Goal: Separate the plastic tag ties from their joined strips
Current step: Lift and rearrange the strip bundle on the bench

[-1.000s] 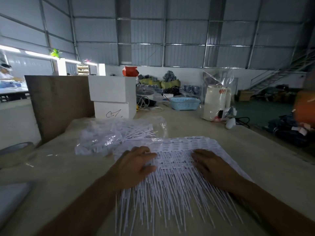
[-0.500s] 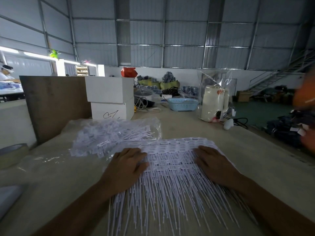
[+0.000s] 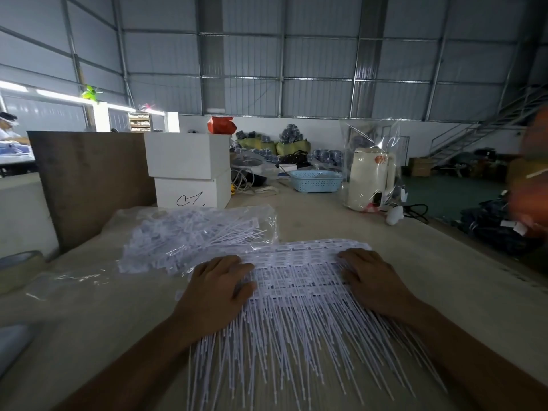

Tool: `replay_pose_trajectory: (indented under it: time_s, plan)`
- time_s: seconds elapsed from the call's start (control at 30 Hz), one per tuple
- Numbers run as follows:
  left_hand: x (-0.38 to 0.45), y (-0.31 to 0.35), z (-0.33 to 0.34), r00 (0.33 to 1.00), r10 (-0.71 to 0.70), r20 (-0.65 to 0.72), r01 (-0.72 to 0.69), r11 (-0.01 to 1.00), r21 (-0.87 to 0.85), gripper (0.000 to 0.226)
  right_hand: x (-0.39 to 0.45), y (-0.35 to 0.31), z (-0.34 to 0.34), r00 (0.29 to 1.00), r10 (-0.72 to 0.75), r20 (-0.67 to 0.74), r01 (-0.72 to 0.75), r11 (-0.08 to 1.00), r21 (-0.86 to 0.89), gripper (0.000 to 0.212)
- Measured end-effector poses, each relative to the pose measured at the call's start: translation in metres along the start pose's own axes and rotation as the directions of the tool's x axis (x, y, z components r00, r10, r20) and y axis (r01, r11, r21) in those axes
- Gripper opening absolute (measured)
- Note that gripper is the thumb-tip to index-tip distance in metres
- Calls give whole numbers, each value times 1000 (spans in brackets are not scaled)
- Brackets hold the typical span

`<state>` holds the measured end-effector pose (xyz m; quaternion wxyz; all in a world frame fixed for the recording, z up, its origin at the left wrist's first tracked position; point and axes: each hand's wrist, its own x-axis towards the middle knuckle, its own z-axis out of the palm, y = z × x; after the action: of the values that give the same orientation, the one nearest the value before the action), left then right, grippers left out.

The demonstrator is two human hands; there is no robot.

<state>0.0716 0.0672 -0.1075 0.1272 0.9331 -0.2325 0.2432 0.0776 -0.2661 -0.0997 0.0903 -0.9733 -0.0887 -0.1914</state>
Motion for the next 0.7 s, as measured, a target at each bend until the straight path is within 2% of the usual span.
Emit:
replay_pose_trajectory:
  time_s: [0.17,0.3,0.4,0.5,0.57,0.7]
  plan:
    - [0,2,-4,998,40,-53,-42,999,-29,45,3,-4,5,997,-70,44,72,997,-34,47]
    - [-1,8,-8,989,62,-132,-62,998,-1,42,0,-4,6,999,-38,-24,37,998,-46,46]
    - [1,13,-13,973,53,-226,-57,998,-12,40,-1,-5,5,1000,-29,-3,29,999,-39,51]
    - [4,15,-21,931,93,-353,-106,994,-17,50,-2,-7,3,998,-63,31,64,998,-29,54]
    - [7,17,-25,902,131,-411,-138,990,13,52,-3,-11,-1,998,-64,-15,65,998,24,53]
    - [9,17,-32,853,143,-501,-156,988,17,25,1,-13,-13,977,-86,-193,93,995,27,41]
